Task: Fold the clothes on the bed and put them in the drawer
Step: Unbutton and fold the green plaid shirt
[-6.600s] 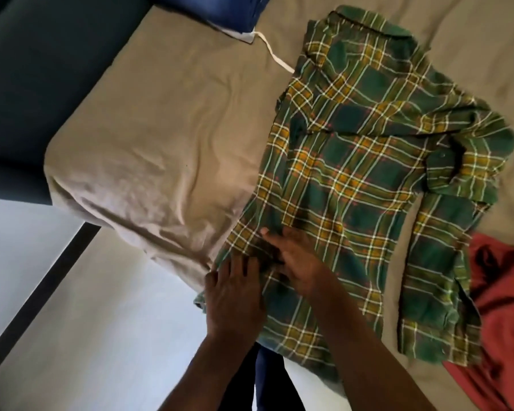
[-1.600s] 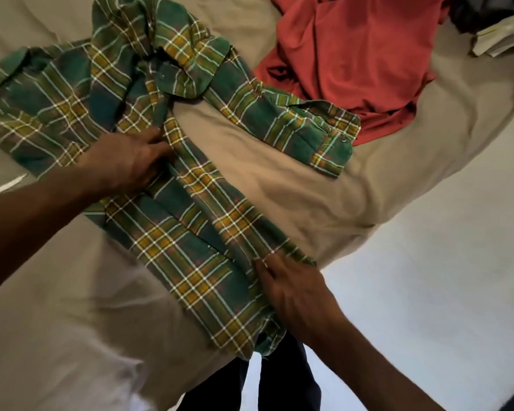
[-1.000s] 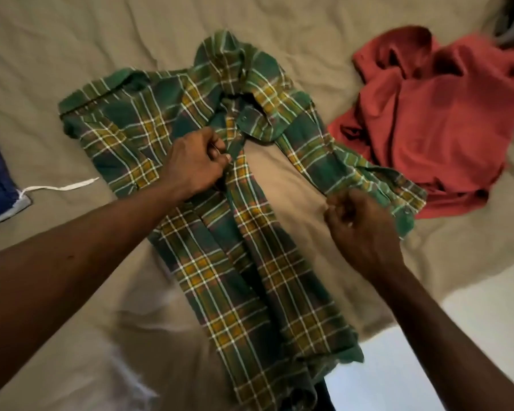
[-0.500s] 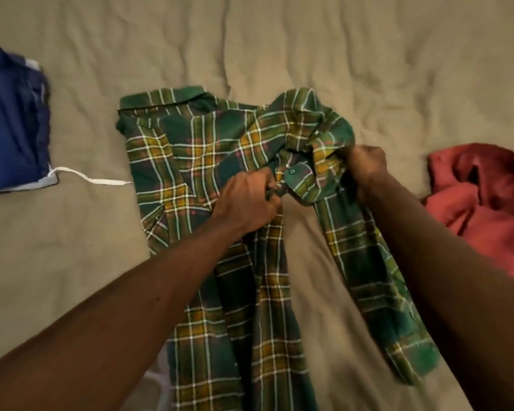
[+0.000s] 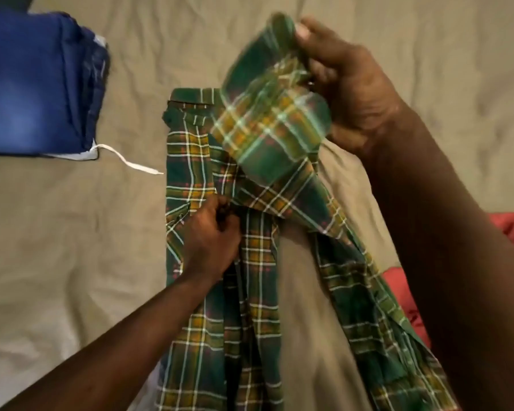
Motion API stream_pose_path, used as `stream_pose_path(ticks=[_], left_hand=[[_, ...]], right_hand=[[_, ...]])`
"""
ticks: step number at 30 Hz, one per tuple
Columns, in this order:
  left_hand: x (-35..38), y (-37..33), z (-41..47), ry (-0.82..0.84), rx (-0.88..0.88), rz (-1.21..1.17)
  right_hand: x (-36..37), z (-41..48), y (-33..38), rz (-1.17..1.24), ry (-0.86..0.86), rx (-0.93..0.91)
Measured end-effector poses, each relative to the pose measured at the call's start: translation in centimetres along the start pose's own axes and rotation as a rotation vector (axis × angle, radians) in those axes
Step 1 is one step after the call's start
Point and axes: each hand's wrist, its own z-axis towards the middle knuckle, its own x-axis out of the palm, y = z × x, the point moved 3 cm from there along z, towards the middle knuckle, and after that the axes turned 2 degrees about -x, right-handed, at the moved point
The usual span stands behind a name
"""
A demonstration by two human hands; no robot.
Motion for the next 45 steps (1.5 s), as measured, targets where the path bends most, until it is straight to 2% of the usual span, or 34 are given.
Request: stream_pose_path(ticks=[1,2,5,6,9,12,13,14,18,21,24,26,28,29,32,34,36,38,39,40,42,45], left_hand=[[-0.3,0.6,0.4,-0.011,-0.079,0.002],[-0.6,1.2,0.9,-0.01,-0.155,-0.003],[-1.0,1.6,2.3,0.045,-0.332,-0.028],[-1.0,1.4,2.6,0.072,-0.35,-0.013],[-0.7,0.6,3.0,0.168,-0.293,0.121],[-0.1,0.8,3.1,0.197,-0.237,0.207],[0.0,1.0,3.2,0.191,-0.233,0.196],[-0.1,1.1,3.3,0.186,-0.243,0.181],[-0.4,1.2,3.8,0.222,-0.309,0.092],[-0.4,1.8,4.1,0.28,-0.418,-0.059],[-0.8,1.6,4.4,0.263,-0.553,-0.243],[-1.2,1.7,4.2,0.229,-0.596,-0.305],[-2.0,2.0,3.5,0.19,-0.595,-0.286],[-2.5,2.4,3.2,0.184,-0.568,-0.208],[-4.1,2.2,1.2,0.156,-0.42,0.095],[-4.5,2.6,-1.3,0.196,-0.353,0.128],[-4.2,3.5,-4.5,0.41,-0.318,0.203],[-2.8,5.4,-8.5,0.727,-0.285,0.327],[-2.1,6.2,-10.6,0.82,-0.267,0.36],[-1.7,6.6,-12.1,0.856,-0.266,0.366],[-0.8,7.4,-14.2,0.81,-0.3,0.292],[-0.5,7.9,-16.3,0.665,-0.38,0.135]], right_hand=[[0.9,1.0,-0.4,-0.078,0.047,0.031],[1.1,2.1,-0.9,-0.208,0.015,0.033],[-2.5,4.1,-1.7,-0.731,-0.35,-0.056],[-4.2,3.8,-2.3,-0.876,-0.424,-0.007],[-7.8,0.6,-5.4,-1.057,-0.381,0.304],[-8.5,-2.7,-7.1,-1.341,-0.217,0.42],[-8.4,-3.0,-7.2,-1.359,-0.197,0.434],[-8.2,-3.1,-7.4,-1.279,-0.184,0.468],[-5.9,-3.0,-7.2,-0.502,0.016,0.641],[-2.2,-2.7,-6.1,-0.37,0.194,0.617],[0.9,-2.3,-5.6,-0.18,0.154,0.503],[1.6,-2.0,-6.2,-0.02,0.058,0.424],[1.4,-2.1,-7.5,-0.101,-0.093,0.341],[0.7,-2.4,-8.3,-0.276,-0.198,0.283],[-2.4,-6.1,-10.7,-0.964,-0.687,0.061],[-3.2,-10.6,-12.4,-1.131,-0.897,0.007],[-2.7,-15.6,-14.8,-1.167,-0.898,0.028],[-2.1,-20.8,-18.1,-1.267,-0.788,0.236],[-1.7,-23.5,-19.8,-1.296,-0.729,0.349],[-1.5,-25.4,-21.3,-1.289,-0.679,0.436],[-1.4,-28.3,-23.6,-1.17,-0.628,0.533],[-1.7,-29.8,-25.0,-1.011,-0.646,0.496]])
